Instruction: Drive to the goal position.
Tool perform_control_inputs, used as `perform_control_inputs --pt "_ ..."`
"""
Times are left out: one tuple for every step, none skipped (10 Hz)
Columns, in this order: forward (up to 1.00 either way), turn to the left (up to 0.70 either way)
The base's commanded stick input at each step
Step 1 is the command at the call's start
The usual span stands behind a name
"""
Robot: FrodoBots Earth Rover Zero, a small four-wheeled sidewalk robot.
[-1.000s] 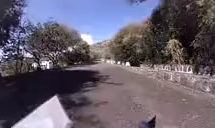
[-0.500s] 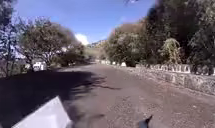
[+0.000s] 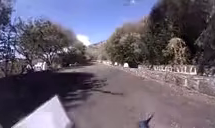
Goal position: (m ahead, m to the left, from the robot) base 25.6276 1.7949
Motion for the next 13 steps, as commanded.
perform_control_inputs --pt "0.7 0.0" --pt "0.7 0.0" --pt "0.7 0.0" --pt "0.7 0.0" --pt "0.7 0.0" --pt "0.7 0.0" --pt "0.7 0.0" --pt "0.7 0.0" --pt "0.7 0.0" --pt "0.7 0.0" --pt "0.7 0.0" --pt "0.7 0.0" --pt "0.7 0.0"
